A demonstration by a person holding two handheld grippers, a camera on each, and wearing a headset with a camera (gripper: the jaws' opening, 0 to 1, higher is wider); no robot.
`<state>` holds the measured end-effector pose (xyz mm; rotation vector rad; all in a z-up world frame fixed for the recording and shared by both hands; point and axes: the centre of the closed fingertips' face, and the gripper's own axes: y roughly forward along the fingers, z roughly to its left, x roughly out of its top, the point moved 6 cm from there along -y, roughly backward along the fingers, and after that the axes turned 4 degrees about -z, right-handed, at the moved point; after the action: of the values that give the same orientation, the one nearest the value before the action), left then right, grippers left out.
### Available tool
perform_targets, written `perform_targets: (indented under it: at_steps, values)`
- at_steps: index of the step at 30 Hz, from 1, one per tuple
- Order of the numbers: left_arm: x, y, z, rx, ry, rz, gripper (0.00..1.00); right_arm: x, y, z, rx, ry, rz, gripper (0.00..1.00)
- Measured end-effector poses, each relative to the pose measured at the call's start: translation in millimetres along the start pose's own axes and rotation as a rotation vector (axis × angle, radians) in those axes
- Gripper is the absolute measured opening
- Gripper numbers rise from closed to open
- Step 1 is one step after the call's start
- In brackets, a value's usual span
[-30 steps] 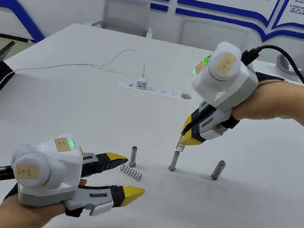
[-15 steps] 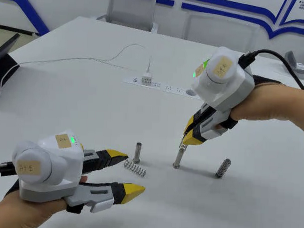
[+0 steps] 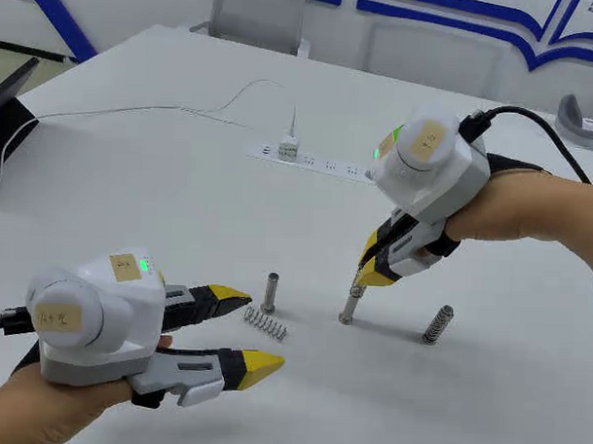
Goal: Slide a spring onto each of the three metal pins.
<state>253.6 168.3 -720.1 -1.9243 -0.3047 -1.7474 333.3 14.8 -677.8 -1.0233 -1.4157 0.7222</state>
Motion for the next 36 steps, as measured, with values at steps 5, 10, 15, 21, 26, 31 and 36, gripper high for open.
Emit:
perform_targets:
  at_steps: [5, 10, 15, 21, 26, 31, 36]
  values:
    - [-0.4, 0.0, -0.2, 0.001, -0.001, 0.003, 0.47, -4.0, 8.8, -1.2, -0.002, 0.008, 0.007, 0.12]
    - [-1.3, 0.1, -0.2, 0.002, -0.004, 0.007, 0.47, -8.8, 17.9, -3.8, 0.001, 0.023, 0.010, 0.12]
    - [-1.7, 0.0, 0.0, 0.004, -0.004, 0.009, 0.47, -11.5, 24.8, -5.5, 0.001, 0.034, 0.013, 0.12]
    - [-1.9, -1.0, -0.6, 0.009, -0.006, 0.010, 0.47, -14.3, 33.2, -6.7, 0.001, 0.047, 0.016, 0.12]
    - [-2.9, -3.7, 0.6, 0.017, -0.008, 0.013, 0.47, -17.8, 39.1, -6.5, 0.005, 0.053, 0.026, 0.12]
    - [-4.0, -4.6, 1.4, 0.022, -0.012, 0.015, 0.48, -16.8, 39.6, -7.1, 0.003, 0.066, 0.016, 0.12]
    - [-3.9, -3.8, 0.9, 0.021, -0.014, 0.015, 0.48, -16.4, 39.5, -6.7, 0.005, 0.066, 0.016, 0.12]
